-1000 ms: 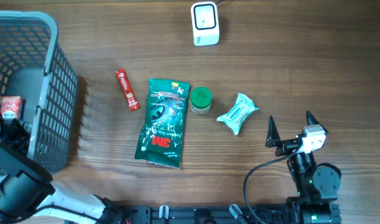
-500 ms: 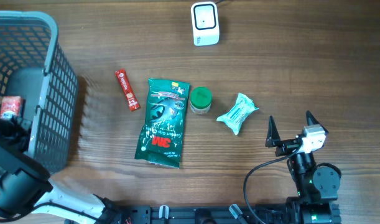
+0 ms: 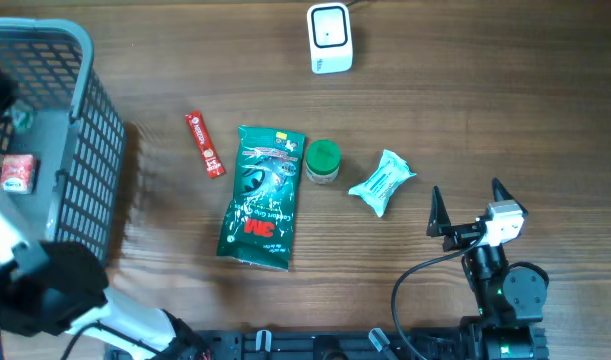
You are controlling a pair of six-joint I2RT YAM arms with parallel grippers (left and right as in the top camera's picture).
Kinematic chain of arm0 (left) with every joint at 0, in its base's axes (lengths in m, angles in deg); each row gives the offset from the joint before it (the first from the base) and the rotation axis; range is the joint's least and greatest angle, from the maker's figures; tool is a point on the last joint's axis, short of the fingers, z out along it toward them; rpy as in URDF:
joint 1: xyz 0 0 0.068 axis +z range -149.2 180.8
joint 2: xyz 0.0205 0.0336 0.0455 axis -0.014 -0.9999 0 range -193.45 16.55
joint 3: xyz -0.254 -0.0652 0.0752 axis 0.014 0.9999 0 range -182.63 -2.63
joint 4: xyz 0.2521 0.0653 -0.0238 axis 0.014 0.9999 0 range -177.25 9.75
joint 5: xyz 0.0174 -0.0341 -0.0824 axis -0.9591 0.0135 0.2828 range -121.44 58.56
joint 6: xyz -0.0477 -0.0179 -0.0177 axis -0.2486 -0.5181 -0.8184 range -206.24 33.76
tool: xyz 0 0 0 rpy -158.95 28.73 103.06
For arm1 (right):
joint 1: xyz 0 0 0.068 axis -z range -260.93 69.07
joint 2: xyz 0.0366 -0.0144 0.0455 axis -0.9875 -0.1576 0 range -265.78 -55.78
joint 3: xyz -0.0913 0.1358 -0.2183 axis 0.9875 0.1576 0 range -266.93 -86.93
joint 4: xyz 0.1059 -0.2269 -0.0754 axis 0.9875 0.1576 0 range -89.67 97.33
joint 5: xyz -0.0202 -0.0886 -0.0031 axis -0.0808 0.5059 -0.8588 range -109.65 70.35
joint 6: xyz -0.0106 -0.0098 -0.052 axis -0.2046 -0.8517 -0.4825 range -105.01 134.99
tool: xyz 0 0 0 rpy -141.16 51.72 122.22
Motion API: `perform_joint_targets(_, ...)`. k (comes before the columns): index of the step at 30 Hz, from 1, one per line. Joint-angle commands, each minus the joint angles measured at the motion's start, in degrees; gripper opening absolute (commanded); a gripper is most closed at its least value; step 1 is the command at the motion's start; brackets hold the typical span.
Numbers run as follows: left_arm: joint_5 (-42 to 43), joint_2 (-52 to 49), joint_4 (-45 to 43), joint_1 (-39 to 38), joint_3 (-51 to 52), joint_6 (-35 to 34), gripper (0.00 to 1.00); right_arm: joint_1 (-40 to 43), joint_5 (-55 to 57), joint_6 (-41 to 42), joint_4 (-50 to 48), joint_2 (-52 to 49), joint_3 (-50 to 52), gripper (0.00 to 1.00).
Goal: Scan the item barcode
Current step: 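Reach the left gripper into the basket and grasp the green-white packet, then carry the green-white packet and set it right of the tissue pack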
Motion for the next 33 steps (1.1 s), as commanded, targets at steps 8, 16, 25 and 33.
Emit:
perform_joint_targets(8, 9.81, 12.07, -6.49, -38.82, -9.03, -1.99, 0.18, 0.24, 0.55, 0.74, -0.31, 0.33, 0.07, 1.0)
perform_joint_targets(16, 9.86, -8.66, -13.6, -65.46, -9.03, -2.03, 0.18, 0.24, 0.55, 0.72, -0.31, 0.31, 0.07, 1.0)
perform_joint_targets(25, 9.86, -31.04, -24.24, -80.26, -9.03, -3.82, 0.17, 0.24, 0.55, 0.74, -0.31, 0.31, 0.07, 1.0)
perform_joint_targets(33, 9.81, -40.17, -26.25, -87.34, -9.01, -9.16, 0.18, 0.24, 0.55, 0.74, -0.31, 0.31, 0.07, 1.0)
